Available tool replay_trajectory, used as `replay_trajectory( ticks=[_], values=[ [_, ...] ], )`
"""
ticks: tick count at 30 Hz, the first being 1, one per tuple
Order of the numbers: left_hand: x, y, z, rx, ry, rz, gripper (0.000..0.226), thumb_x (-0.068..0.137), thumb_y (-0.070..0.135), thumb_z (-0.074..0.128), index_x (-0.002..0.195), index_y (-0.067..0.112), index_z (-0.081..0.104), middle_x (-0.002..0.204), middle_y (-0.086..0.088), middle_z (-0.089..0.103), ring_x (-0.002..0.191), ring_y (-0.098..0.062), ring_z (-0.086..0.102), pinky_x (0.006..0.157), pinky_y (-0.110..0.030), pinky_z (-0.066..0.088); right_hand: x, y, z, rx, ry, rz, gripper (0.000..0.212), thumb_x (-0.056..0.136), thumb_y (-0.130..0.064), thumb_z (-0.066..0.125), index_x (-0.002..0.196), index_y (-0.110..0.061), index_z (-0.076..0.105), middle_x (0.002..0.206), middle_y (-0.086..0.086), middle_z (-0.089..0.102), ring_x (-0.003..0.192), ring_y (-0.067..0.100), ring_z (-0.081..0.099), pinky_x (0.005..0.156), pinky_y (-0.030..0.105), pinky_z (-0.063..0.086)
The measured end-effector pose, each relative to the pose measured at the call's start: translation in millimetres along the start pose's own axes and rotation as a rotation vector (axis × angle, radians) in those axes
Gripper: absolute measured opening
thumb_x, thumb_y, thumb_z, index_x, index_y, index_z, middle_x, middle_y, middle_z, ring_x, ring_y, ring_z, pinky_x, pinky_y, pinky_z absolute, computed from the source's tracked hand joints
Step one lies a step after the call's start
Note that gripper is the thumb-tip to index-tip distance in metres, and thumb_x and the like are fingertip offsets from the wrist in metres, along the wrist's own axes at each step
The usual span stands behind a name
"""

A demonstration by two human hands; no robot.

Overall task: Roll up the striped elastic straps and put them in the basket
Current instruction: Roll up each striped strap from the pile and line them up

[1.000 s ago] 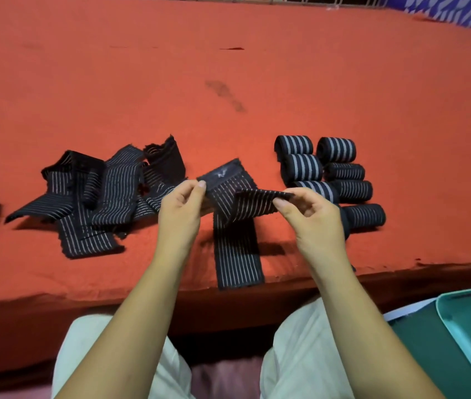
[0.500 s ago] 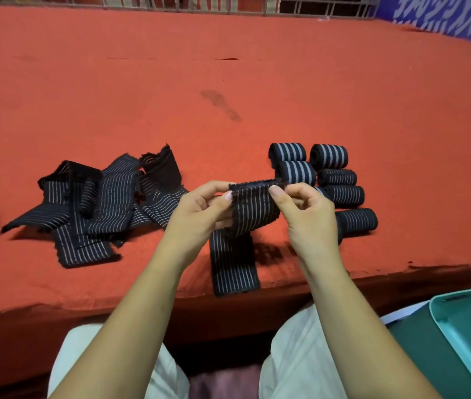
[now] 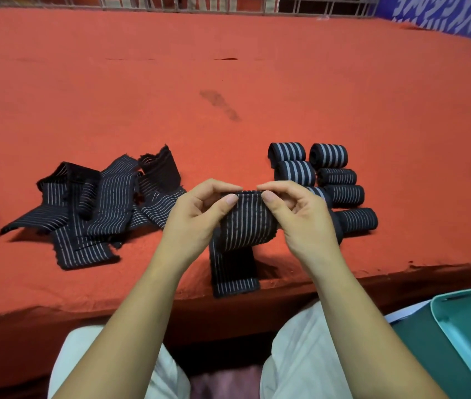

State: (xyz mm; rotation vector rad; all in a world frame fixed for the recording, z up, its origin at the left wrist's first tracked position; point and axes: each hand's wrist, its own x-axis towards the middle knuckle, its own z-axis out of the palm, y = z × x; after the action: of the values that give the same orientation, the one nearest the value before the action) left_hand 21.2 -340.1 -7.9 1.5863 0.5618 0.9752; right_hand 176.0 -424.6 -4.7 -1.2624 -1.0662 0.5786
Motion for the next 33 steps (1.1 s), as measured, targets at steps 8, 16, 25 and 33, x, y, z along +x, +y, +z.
replay_trajectory(
  ticks=[8, 16, 25, 33],
  values=[
    [-4, 2, 1, -0.006, 0.003, 0.049, 0.008, 0.098, 0.012, 0.060, 0.100, 0.011, 0.067, 0.073, 0.010, 0.067, 0.072, -0.008, 0.059, 0.069, -0.028, 0.047, 0, -4, 4, 0.034, -0.036, -0.090, 0.020, 0.092, 0.005, 0.062, 0.087, -0.013, 0.067, 0.079, -0.011, 0.069, 0.080, 0.003, 0.065, 0.075, 0.017, 0.049],
    [-3, 6, 0, 0.046, -0.002, 0.131, 0.025, 0.096, -0.008, 0.055, 0.118, 0.005, 0.057, 0.078, 0.019, 0.057, 0.077, 0.003, 0.052, 0.074, -0.012, 0.042, 3, -3, 4, 0.245, -0.098, 0.115, 0.023, 0.094, 0.002, 0.061, 0.114, -0.010, 0.063, 0.088, 0.003, 0.072, 0.083, 0.011, 0.068, 0.072, 0.023, 0.052],
    [-8, 2, -6, 0.071, -0.035, 0.091, 0.022, 0.096, 0.004, 0.056, 0.108, 0.021, 0.063, 0.085, 0.006, 0.065, 0.078, -0.011, 0.057, 0.070, -0.026, 0.044, 6, -6, 5, 0.094, -0.081, 0.008, 0.026, 0.087, 0.012, 0.064, 0.093, -0.013, 0.070, 0.091, -0.004, 0.070, 0.088, 0.004, 0.065, 0.081, 0.021, 0.050],
    [-7, 4, -3, -0.065, -0.037, 0.074, 0.005, 0.093, 0.012, 0.065, 0.097, 0.010, 0.063, 0.075, 0.010, 0.063, 0.073, -0.006, 0.053, 0.067, -0.018, 0.042, 4, -4, 11, 0.134, -0.023, -0.006, 0.029, 0.085, 0.014, 0.062, 0.086, -0.013, 0.071, 0.090, 0.002, 0.072, 0.089, 0.009, 0.067, 0.080, 0.022, 0.053]
  ],
)
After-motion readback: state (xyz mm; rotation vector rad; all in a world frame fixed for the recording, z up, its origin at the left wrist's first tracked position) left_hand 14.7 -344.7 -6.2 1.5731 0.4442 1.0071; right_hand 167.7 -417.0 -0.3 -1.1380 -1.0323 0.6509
